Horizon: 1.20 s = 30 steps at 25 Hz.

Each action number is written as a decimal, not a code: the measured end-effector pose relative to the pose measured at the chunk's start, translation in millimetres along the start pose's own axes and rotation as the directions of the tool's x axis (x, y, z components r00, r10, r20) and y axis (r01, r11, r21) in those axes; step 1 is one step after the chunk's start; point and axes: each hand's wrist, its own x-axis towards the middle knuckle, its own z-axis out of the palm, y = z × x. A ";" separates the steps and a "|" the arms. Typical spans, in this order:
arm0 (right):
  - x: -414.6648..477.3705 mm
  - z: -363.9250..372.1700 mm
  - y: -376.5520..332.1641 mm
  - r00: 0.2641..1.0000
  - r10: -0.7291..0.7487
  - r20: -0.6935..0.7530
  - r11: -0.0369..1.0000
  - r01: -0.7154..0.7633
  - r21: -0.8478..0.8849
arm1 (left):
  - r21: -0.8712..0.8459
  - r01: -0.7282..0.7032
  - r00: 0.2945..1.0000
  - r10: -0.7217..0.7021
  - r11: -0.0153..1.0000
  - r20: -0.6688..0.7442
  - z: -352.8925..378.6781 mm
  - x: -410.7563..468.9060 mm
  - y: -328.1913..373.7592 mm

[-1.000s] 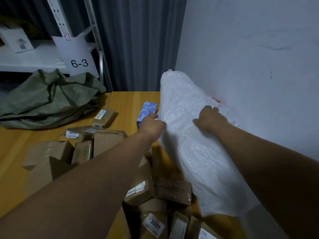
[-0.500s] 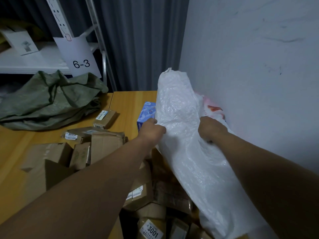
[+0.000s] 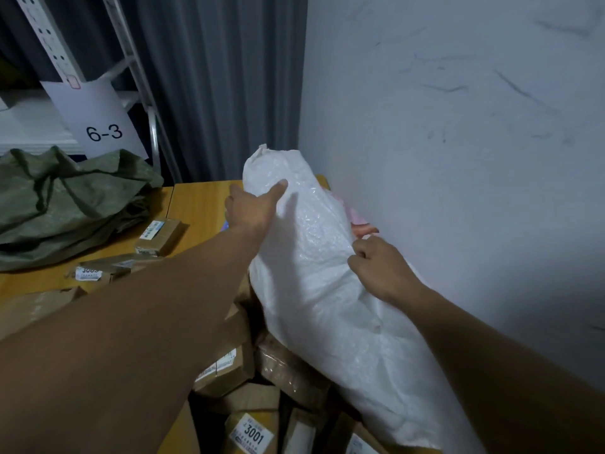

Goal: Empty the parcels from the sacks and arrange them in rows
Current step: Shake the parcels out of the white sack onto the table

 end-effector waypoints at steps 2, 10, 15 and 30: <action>-15.7 -1.0 7.4 1.000 -0.003 -0.001 1.000 0.003 0.015 | -0.051 -0.011 1.000 0.011 0.999 0.010 -1.1 -0.3 14.1; -39.3 2.7 17.7 0.999 -0.039 -0.018 0.999 0.039 0.027 | 0.090 -0.065 0.997 0.060 0.994 0.049 6.3 -15.5 9.6; -40.6 1.9 20.9 0.999 0.034 0.000 0.995 -0.034 -0.093 | -0.023 -0.031 0.998 0.032 0.999 0.046 4.7 -31.9 5.9; -119.2 -61.5 -43.0 0.911 0.386 0.146 0.923 -0.379 -0.074 | -0.220 -0.196 0.947 0.243 0.955 0.209 -26.8 -164.5 71.7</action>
